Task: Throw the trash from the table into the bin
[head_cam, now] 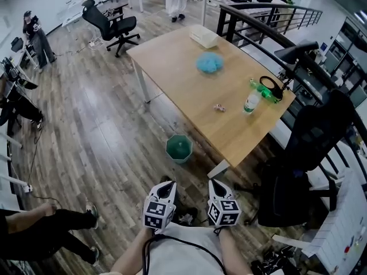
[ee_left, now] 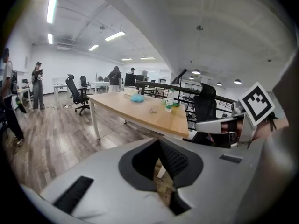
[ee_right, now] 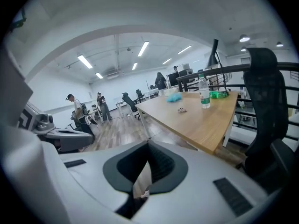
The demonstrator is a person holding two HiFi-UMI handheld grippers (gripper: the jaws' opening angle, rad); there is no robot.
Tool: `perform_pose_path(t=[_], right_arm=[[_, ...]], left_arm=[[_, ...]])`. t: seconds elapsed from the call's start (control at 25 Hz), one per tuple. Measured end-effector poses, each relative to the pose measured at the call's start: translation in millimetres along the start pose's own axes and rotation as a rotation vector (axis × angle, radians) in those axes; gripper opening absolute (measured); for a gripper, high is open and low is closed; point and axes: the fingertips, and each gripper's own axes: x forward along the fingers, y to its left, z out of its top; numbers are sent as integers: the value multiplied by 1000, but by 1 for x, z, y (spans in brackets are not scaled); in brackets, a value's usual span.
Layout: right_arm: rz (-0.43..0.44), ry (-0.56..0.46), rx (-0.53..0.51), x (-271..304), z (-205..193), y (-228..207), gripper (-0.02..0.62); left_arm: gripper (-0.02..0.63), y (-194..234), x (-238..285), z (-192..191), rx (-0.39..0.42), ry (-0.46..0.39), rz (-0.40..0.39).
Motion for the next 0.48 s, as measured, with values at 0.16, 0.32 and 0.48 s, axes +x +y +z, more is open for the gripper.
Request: perform_pose_path(t=[0.16, 0.32, 0.48], right_arm=[[35, 33, -19, 8, -7, 12, 29], [18, 48, -20, 20, -1, 7, 30], [-23, 51, 1, 32, 7, -8, 31]], left_arm=[[21, 2, 7, -4, -14, 21, -14], [21, 10, 25, 2, -23, 32, -21], [21, 23, 44, 17, -36, 37, -21]])
